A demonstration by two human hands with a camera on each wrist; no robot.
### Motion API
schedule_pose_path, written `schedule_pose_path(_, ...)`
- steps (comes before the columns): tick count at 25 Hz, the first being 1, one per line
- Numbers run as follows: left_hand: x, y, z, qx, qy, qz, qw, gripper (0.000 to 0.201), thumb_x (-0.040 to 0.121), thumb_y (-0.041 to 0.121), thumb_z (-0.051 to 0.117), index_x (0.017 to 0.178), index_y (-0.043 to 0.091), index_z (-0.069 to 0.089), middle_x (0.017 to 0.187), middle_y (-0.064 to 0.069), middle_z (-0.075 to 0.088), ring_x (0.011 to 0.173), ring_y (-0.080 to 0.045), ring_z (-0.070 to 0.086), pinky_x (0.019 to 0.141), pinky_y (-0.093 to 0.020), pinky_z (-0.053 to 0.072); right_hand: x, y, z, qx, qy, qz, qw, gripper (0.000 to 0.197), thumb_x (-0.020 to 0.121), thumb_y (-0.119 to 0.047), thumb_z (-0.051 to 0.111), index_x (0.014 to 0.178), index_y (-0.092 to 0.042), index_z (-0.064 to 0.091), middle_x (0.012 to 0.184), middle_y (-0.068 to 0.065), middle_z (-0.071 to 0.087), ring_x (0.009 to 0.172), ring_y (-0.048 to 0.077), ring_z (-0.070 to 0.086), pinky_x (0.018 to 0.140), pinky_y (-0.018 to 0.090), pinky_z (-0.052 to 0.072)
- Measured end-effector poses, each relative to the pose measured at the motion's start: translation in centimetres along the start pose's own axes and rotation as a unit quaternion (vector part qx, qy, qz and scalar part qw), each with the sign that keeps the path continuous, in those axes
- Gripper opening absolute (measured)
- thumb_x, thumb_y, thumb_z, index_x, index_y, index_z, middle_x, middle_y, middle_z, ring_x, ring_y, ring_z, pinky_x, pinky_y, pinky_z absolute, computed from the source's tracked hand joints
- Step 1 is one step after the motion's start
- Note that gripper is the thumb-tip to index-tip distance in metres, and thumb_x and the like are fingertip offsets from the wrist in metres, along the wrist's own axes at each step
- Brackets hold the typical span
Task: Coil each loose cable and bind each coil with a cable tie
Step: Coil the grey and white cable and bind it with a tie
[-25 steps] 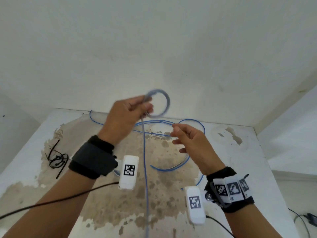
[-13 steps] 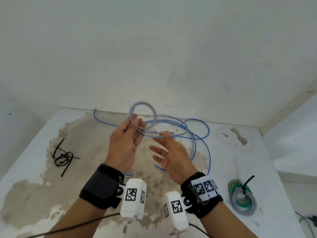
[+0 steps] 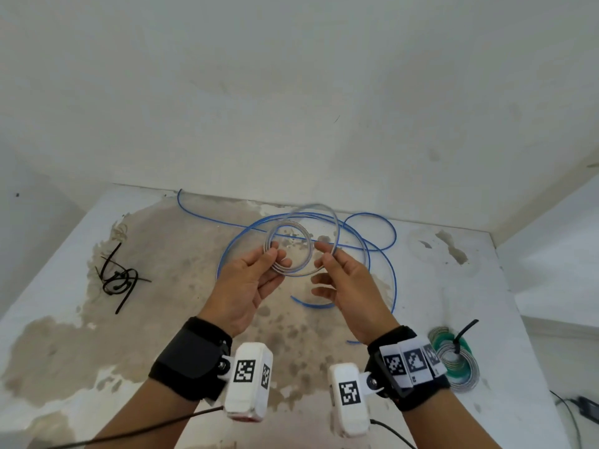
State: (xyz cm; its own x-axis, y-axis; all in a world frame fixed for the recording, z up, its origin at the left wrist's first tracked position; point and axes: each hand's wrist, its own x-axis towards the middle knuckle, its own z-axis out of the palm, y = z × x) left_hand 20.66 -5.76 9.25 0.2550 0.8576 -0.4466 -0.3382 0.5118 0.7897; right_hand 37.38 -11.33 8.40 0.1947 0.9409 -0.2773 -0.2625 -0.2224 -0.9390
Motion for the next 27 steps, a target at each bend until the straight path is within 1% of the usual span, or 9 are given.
schedule_pose_path(3,-0.4,0.1,-0.1,0.078,-0.032,-0.002,0.996,0.018,0.098,0.015,0.059,0.113,0.014,0.068,0.095,0.001,0.077,0.089,-0.01,0.074,0.081,-0.023,0.058,0.0,-0.8,-0.9,-0.054,-0.035,0.012,0.998,0.025,0.106,-0.02,0.051,0.123,-0.022,0.068,0.107,0.001,0.074,0.088,0.015,0.072,0.069,0.026,0.056)
schedule_pose_path(5,-0.6,0.1,-0.1,0.109,-0.046,-0.005,0.993,0.017,0.098,0.015,0.06,0.111,0.015,0.069,0.094,0.001,0.077,0.088,-0.01,0.074,0.082,-0.024,0.058,-0.3,-1.0,-1.1,-0.071,-0.041,0.023,0.996,0.019,0.102,-0.021,0.059,0.116,-0.02,0.071,0.103,0.003,0.076,0.089,0.018,0.075,0.065,0.024,0.056)
schedule_pose_path(8,-0.8,0.1,0.0,0.116,-0.066,-0.024,0.991,0.016,0.097,0.015,0.06,0.11,0.015,0.07,0.095,0.0,0.077,0.086,-0.01,0.074,0.076,-0.021,0.059,-0.5,-0.8,-1.5,-0.095,-0.026,0.018,0.995,0.015,0.096,-0.018,0.067,0.11,-0.016,0.074,0.093,0.005,0.078,0.086,0.02,0.077,0.061,0.022,0.056)
schedule_pose_path(13,-0.9,-0.2,-0.5,0.1,-0.087,-0.067,0.989,0.018,0.095,0.015,0.062,0.111,0.013,0.07,0.094,-0.002,0.076,0.085,-0.012,0.075,0.077,-0.023,0.061,-1.0,-0.8,-2.4,-0.08,-0.053,0.068,0.993,0.017,0.097,-0.024,0.066,0.11,-0.016,0.075,0.095,-0.001,0.078,0.086,0.015,0.076,0.06,0.021,0.055)
schedule_pose_path(15,-0.9,-0.2,-0.6,0.13,-0.101,-0.078,0.983,0.02,0.094,0.017,0.063,0.112,0.013,0.07,0.094,-0.003,0.076,0.087,-0.013,0.074,0.083,-0.025,0.06,-1.1,-0.8,-2.7,-0.083,-0.062,0.068,0.992,0.021,0.099,-0.027,0.063,0.114,-0.017,0.074,0.099,-0.004,0.077,0.085,0.011,0.075,0.061,0.022,0.055)
schedule_pose_path(17,-0.7,-0.1,-0.7,0.147,-0.11,-0.087,0.979,0.022,0.092,0.018,0.065,0.113,0.013,0.07,0.095,-0.003,0.076,0.089,-0.014,0.074,0.083,-0.026,0.06,-1.1,-0.5,-3.0,-0.075,-0.06,0.06,0.994,0.024,0.101,-0.026,0.06,0.121,-0.019,0.071,0.099,-0.004,0.077,0.083,0.008,0.073,0.062,0.022,0.055)
schedule_pose_path(20,-0.3,0.1,-0.5,0.089,-0.084,-0.081,0.989,0.018,0.093,0.02,0.062,0.108,0.013,0.07,0.089,-0.001,0.077,0.083,-0.01,0.074,0.073,-0.021,0.06,-1.0,-0.1,-3.3,-0.002,-0.039,0.069,0.997,0.024,0.102,-0.022,0.056,0.12,-0.013,0.069,0.102,0.003,0.076,0.089,0.014,0.075,0.064,0.023,0.058)
schedule_pose_path(23,0.1,0.3,0.1,-0.025,-0.024,-0.062,0.997,0.013,0.1,0.018,0.055,0.098,0.017,0.067,0.082,0.005,0.076,0.078,-0.004,0.073,0.075,-0.02,0.059,-1.2,0.4,-3.4,0.087,-0.035,0.081,0.992,0.018,0.103,-0.02,0.053,0.105,-0.01,0.068,0.103,0.007,0.077,0.089,0.017,0.076,0.071,0.025,0.06)
schedule_pose_path(27,0.6,0.6,0.7,-0.035,0.014,-0.034,0.999,0.017,0.102,0.018,0.053,0.091,0.018,0.066,0.076,0.007,0.076,0.074,-0.001,0.072,0.076,-0.021,0.054,-1.6,0.9,-2.9,0.077,-0.052,0.079,0.993,0.018,0.102,-0.018,0.053,0.101,-0.009,0.068,0.1,0.007,0.077,0.079,0.012,0.074,0.077,0.025,0.061)
